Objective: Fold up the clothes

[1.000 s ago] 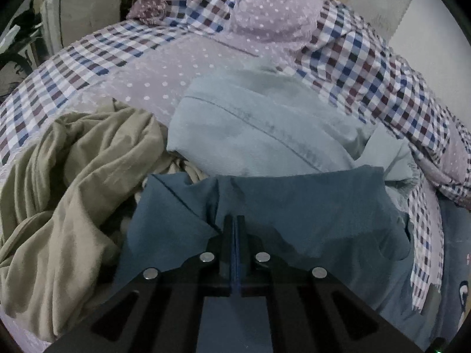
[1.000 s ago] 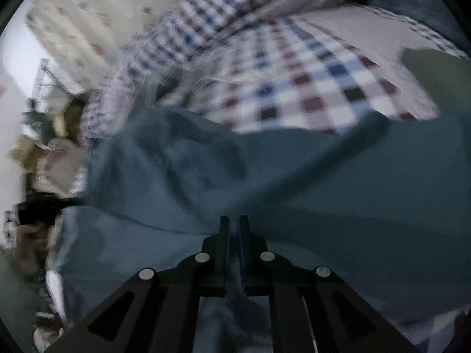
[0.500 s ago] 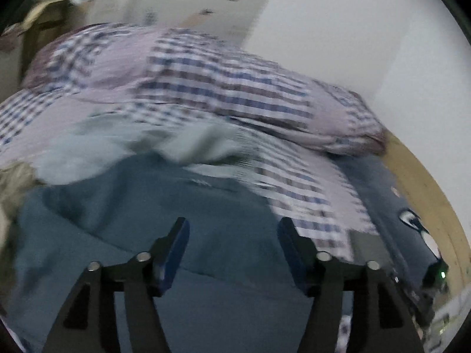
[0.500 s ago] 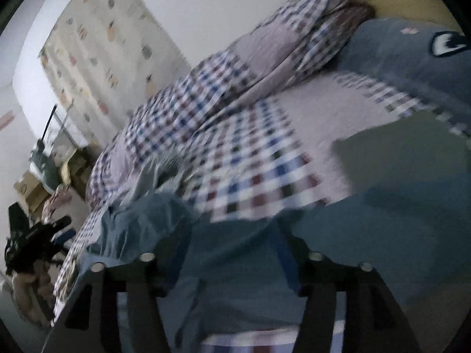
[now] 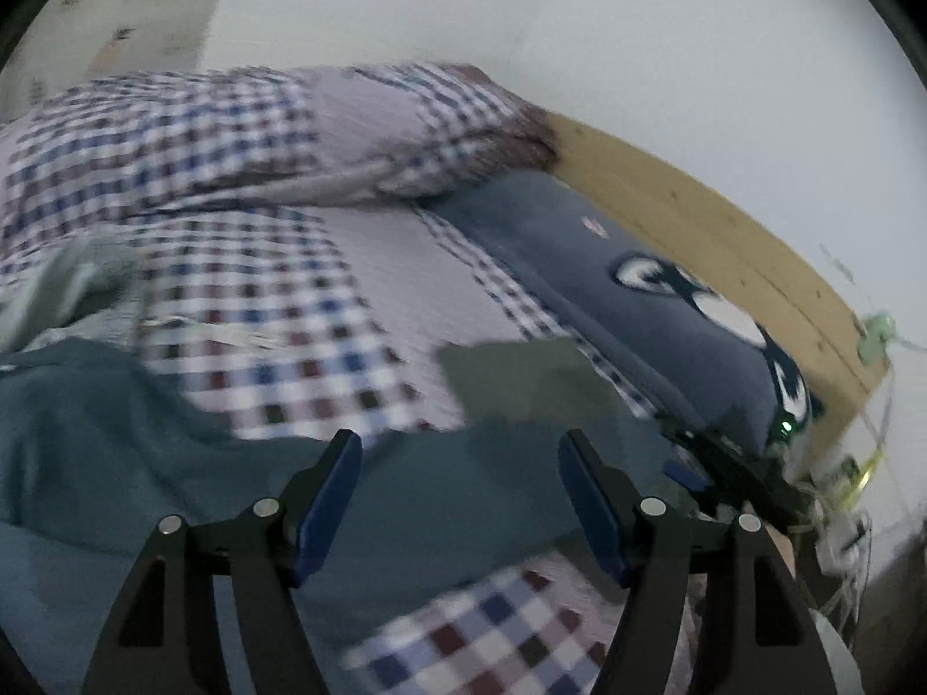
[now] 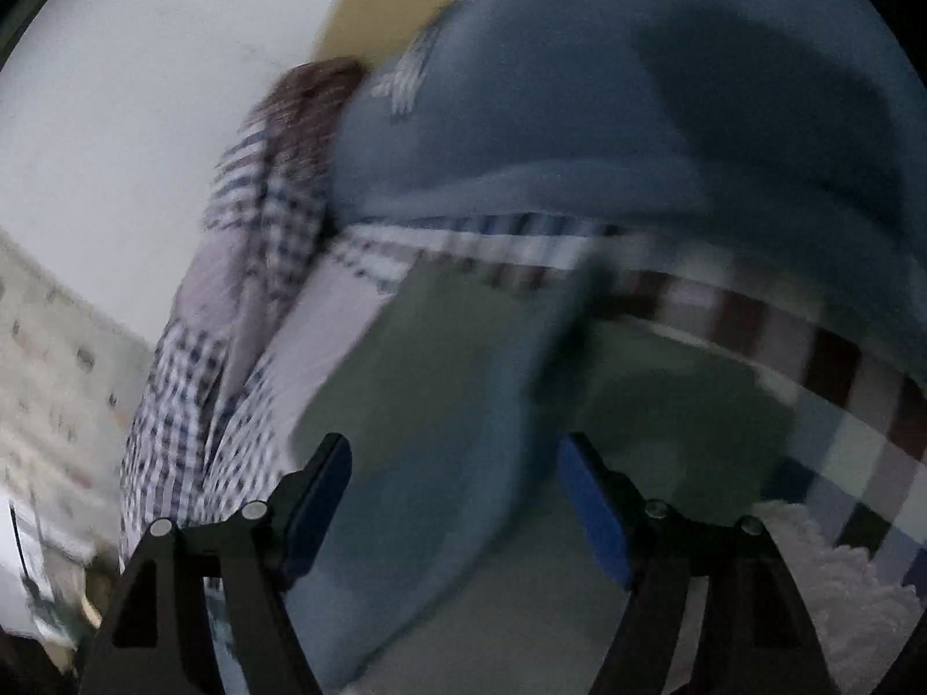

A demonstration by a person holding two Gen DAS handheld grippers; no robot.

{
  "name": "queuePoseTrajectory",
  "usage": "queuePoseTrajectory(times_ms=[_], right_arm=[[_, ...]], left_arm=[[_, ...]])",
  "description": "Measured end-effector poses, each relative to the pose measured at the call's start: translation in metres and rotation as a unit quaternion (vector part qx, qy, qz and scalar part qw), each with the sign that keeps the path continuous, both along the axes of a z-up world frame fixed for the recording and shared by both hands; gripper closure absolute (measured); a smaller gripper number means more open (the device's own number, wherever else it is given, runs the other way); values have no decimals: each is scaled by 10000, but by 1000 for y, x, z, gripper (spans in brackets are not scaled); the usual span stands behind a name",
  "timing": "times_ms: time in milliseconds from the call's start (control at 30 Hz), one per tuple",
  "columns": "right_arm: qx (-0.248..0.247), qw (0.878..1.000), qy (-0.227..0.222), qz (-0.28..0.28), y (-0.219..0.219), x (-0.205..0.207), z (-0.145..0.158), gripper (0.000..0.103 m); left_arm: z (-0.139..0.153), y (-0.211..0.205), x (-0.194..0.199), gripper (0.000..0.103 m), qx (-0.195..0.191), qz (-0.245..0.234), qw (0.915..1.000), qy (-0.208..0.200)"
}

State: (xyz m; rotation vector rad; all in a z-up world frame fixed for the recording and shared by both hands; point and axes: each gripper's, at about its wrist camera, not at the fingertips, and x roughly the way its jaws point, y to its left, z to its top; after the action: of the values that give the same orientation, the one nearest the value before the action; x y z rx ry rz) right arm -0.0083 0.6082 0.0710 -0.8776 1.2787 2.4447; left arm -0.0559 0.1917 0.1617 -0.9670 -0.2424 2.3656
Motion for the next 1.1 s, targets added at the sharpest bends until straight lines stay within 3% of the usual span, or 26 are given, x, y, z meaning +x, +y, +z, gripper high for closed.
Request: queuePoseTrajectory(times_ms=[133,300,367,400,433,567,700,800,900,1000,1100], right_arm=[[119,9998,-106,108,2,-9,-6,25],[758,9967,-252,164,-15,-21,-3,25],[1249,9911,-413,188,-25,-27,-4,41],[1457,9878,-518,166,-28,-28,-6,75],[1624,9846,-621,154,-33,-30,-6,100],[2118,9761,-413,251,-55,-32,11,101],[2690,9593,272,822,-105,-37,49,101],[3263,9283,834,1572,-168,-36,76,101],[3759,8800,1367,2562,-246,-24,92,101],[3811,8398,1727,3460,-308,-8,94,101],[3813,8081,1860,4086,-356,2,88,101]], left_arm=[[-6,43,3,29,-7,-344,9994,-91],[-9,46,6,29,67,-318,9993,-191],[-7,38,6,29,113,-273,9993,-226],[-6,34,6,29,134,-249,9993,-240],[-5,31,6,29,142,-215,9994,-228],[4,9,11,29,261,-76,9995,-177],[11,-20,13,29,460,119,9987,-206],[13,-44,13,29,648,301,9971,-251],[13,-73,13,29,825,535,9948,-274],[5,-106,13,29,1107,851,9894,-392],[-5,-141,15,29,1382,1177,9821,-504]])
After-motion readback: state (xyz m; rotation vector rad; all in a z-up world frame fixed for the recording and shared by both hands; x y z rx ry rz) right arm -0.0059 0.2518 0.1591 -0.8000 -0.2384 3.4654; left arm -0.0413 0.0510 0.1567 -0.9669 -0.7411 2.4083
